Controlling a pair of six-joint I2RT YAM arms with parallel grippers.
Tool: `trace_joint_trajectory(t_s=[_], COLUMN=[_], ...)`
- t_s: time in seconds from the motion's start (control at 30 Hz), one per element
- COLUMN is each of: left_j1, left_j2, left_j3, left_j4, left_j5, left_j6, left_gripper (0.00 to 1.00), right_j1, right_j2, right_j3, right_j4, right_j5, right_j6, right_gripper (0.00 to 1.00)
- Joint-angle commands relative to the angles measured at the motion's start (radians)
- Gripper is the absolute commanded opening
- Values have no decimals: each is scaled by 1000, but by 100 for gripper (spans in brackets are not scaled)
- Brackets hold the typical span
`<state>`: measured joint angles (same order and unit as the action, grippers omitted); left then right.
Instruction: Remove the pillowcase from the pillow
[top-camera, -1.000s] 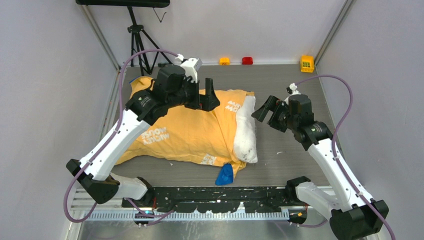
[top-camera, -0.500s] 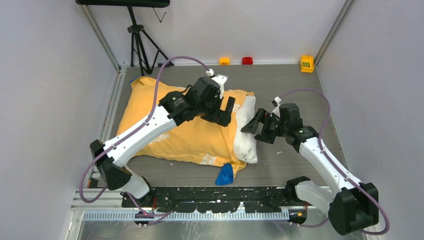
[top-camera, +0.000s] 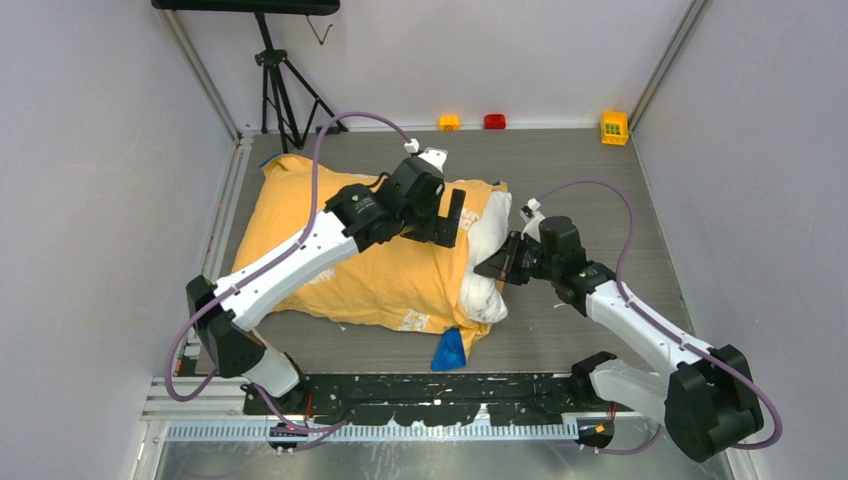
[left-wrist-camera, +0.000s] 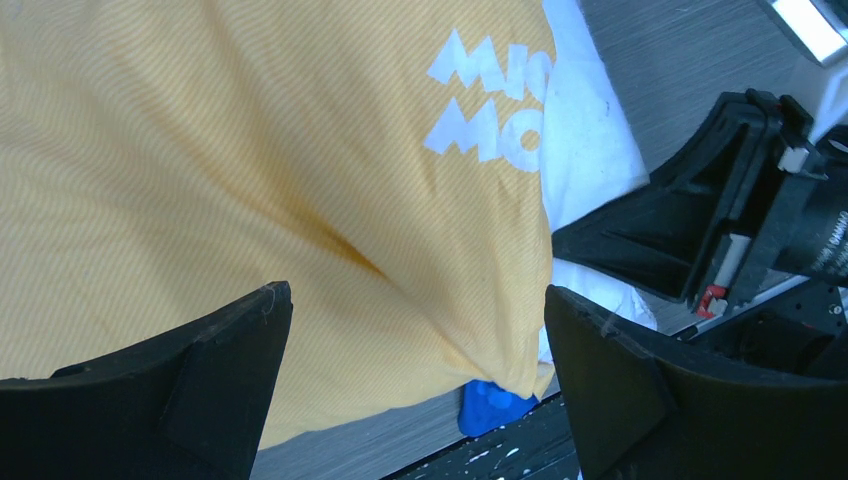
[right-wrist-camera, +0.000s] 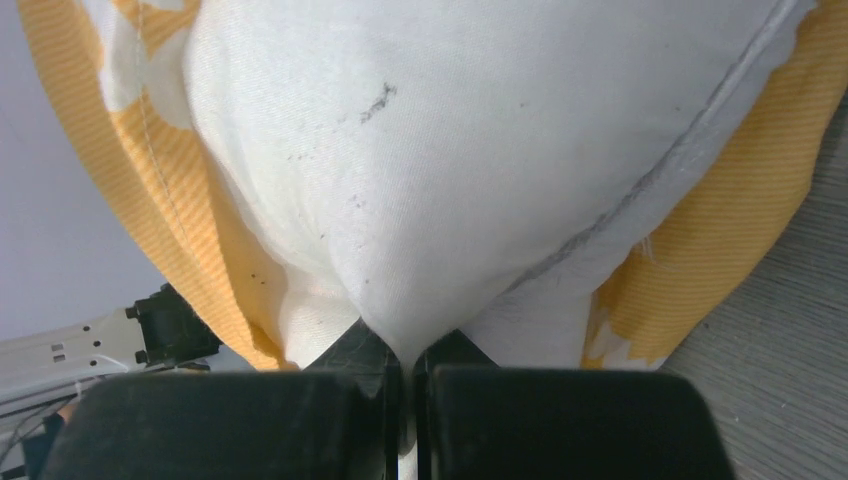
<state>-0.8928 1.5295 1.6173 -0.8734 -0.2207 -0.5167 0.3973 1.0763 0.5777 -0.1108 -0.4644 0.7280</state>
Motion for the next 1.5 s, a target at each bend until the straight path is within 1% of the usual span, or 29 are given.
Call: trace_joint_trajectory(t_s=[0.0,0.13,0.27,0.33,0.4,0.43,0.57,0.63,0.67,0.73,0.83,0.93,1.03,1.07,1.13,1.2,1.27,1.37,1.4,1.47], left_j1=[-30,-45,-52,-53,-47,-31,66,115,140,191,303,435,564,587,601,601,601,600,597,572], left_j2=[53,122,179,198,215,219,175,131,102,40,-79,-200,-313,-339,-367,-368,-360,-353,-353,-350], left_j3=[73,141,159,160,166,161,36,-49,-92,-173,-300,-417,-528,-553,-577,-576,-565,-538,-527,-498], left_j4=[34,6,23,23,-21,-44,-24,-6,-2,12,52,113,193,211,234,242,251,259,259,260], left_j5=[-58,-80,-57,-52,-128,-156,-115,-142,-167,-212,-224,-179,-89,-70,-46,4,89,208,263,360], left_j6=[-9,11,18,22,13,-4,-17,-10,-9,-6,-11,-54,-103,-121,-122,-116,-104,-99,-99,-89], left_gripper=[100,100,100,97,93,90,77,65,59,48,39,30,24,21,18,16,13,16,19,27], right_j1=[34,41,41,42,42,42,41,40,41,41,39,37,34,34,34,34,35,34,34,35], right_j2=[-68,-103,-123,-129,-141,-150,-205,-235,-251,-290,-372,-476,-573,-600,-613,-596,-559,-492,-469,-426], right_j3=[-9,-18,-19,-16,-20,-22,-19,-5,3,29,48,47,50,51,57,65,76,91,98,111], right_j4=[86,89,77,60,45,36,-22,-79,-111,-197,-296,-327,-332,-334,-334,-337,-335,-305,-289,-253], right_j5=[27,30,41,51,76,93,191,277,326,474,704,868,953,965,957,918,852,717,664,551], right_j6=[-41,-43,-47,-52,-53,-53,-61,-69,-73,-74,-63,-62,-84,-88,-102,-107,-115,-123,-124,-125], right_gripper=[0,0,0,0,0,0,0,0,0,0,0,0,0,0,0,0,0,0,0,0])
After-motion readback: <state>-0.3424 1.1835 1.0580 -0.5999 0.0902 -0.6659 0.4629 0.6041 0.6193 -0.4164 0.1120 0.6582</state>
